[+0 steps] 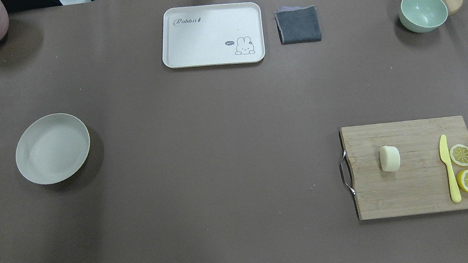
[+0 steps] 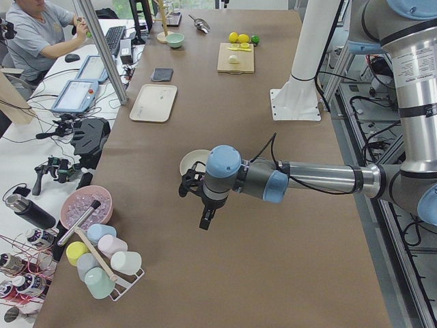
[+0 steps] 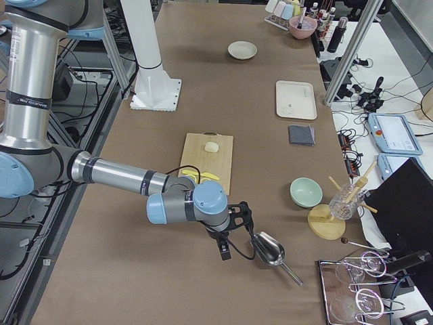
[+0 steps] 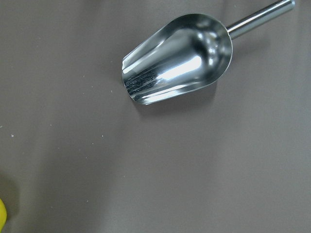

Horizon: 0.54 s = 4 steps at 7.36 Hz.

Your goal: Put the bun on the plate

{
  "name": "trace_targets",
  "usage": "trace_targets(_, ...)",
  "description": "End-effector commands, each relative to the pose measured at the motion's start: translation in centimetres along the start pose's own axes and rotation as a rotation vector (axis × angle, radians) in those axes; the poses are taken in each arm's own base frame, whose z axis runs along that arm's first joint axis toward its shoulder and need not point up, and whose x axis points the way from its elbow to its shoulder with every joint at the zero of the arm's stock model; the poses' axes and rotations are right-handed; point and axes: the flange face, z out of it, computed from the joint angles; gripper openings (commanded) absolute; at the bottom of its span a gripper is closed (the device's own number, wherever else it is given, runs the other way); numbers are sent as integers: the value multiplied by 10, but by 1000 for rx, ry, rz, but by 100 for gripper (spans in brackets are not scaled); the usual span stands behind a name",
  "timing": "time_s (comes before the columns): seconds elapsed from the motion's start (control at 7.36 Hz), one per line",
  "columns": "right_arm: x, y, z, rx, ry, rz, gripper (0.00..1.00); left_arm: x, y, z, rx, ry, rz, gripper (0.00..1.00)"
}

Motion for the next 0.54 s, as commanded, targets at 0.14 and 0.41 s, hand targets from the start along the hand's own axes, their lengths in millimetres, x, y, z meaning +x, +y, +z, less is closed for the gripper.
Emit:
trace_targets(0.14,-3,-3,-3,6,1,-9,100,-4,12,6,5,-3,16,98)
trace_targets(0.41,-4,-2,-1,2,-4,-12,100,-7,17,10,-8,0,7,98)
